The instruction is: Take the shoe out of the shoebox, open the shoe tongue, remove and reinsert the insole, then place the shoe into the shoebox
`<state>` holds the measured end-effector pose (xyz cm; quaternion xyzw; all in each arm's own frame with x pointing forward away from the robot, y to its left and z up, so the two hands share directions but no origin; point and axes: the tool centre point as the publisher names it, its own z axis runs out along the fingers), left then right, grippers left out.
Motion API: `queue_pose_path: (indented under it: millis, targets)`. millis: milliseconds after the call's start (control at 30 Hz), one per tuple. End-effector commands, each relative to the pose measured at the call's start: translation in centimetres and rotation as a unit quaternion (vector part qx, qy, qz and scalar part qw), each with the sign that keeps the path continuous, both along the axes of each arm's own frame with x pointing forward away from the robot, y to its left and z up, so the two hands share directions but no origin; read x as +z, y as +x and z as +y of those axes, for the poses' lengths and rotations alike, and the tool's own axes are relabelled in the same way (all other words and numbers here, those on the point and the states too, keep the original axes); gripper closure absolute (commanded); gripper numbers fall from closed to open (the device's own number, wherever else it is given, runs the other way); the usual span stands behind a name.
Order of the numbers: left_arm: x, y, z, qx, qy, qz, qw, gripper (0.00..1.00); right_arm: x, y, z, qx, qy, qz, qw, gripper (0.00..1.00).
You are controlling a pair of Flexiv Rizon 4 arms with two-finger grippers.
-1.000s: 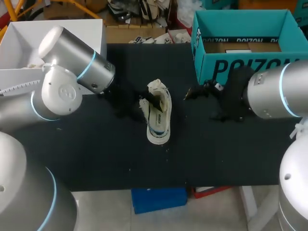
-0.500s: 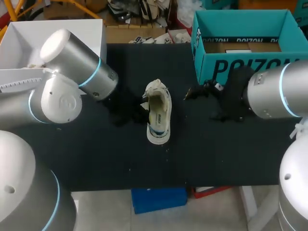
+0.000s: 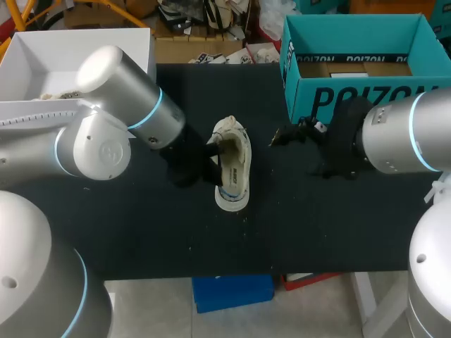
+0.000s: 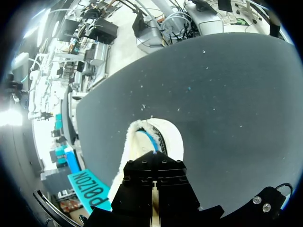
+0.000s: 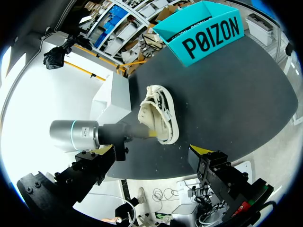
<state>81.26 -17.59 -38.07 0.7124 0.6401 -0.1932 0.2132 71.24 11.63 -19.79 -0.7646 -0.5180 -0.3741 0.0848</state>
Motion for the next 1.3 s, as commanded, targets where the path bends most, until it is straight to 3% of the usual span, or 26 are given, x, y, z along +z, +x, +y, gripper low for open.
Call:
queue_pose_path:
  millis: [33,500,900,1067,1300]
  targets:
    - [-0.6,0.1,-0.9,-0.003,0.009,0.0,1.0,1.0,0.0,-0.1,0.2,-0.002,-0.002,0.0,1.0,0.0]
    - [-1.6,0.2,-1.8,-0.035,0.051,-0.013,0.998,1.0,0.0,-0.1,0.2,-0.002,-0.002,0.0,1.0,0.0]
    - [-4.3,0.5,-3.1,-0.046,0.091,-0.023,0.995,1.0,0.0,-0.1,0.2,-0.002,-0.002,0.0,1.0,0.0]
    - [-2.6,0.6,-3.1,-0.048,0.077,-0.029,0.995,1.0,0.0,-0.1,0.2,-0.002,-0.002,0.0,1.0,0.0]
    - [0.7,0.9,-1.3,-0.047,0.06,-0.037,0.996,1.0,0.0,-0.1,0.2,-0.002,-0.002,0.0,1.0,0.0]
